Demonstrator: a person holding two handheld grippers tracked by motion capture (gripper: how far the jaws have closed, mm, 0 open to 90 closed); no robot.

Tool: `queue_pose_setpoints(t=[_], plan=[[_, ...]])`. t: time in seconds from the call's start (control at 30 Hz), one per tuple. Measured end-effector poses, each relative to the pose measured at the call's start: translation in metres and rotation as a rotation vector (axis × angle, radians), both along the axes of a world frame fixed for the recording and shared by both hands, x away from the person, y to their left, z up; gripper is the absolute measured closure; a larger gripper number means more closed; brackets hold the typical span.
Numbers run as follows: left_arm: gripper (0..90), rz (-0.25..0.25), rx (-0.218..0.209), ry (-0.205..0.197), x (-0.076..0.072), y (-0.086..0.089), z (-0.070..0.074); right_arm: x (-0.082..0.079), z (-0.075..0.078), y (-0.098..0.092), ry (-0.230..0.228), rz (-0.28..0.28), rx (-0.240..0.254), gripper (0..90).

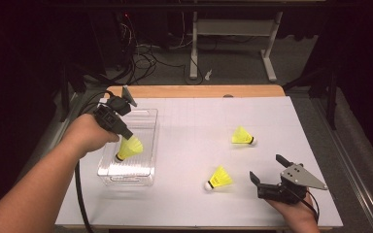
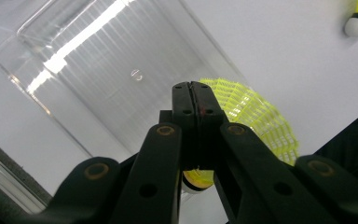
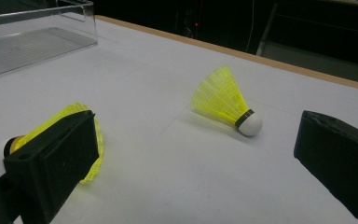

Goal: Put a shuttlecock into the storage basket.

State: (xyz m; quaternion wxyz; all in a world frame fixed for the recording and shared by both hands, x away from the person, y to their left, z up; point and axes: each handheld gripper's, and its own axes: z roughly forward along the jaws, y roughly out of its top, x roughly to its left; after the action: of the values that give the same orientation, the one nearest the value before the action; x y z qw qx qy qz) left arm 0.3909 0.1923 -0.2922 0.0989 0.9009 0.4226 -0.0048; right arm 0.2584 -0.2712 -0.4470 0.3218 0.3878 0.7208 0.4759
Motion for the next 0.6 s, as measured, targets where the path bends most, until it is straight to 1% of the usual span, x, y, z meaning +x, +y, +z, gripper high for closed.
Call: queue_pose_setpoints(t=[0.17, 0.27, 0.47, 0.6], plan=[[89.7, 0.041, 0.009, 0.001, 0.002, 0.017, -0.002, 0.000, 0.000, 0.000, 0.001, 0.000, 0.000, 0.4], [89.7, 0.058, 0.011, 0.007, 0.003, 0.026, -0.002, 0.000, 0.000, 0.000, 0.000, 0.001, 0.002, 0.4], [89.7, 0.096, 0.016, 0.008, 0.004, 0.041, -0.005, 0.000, -0.001, 0.000, 0.003, 0.002, 0.001, 0.4], [89.7, 0.108, 0.013, 0.008, 0.005, 0.046, -0.005, 0.000, -0.001, 0.001, 0.004, 0.001, 0.001, 0.4]])
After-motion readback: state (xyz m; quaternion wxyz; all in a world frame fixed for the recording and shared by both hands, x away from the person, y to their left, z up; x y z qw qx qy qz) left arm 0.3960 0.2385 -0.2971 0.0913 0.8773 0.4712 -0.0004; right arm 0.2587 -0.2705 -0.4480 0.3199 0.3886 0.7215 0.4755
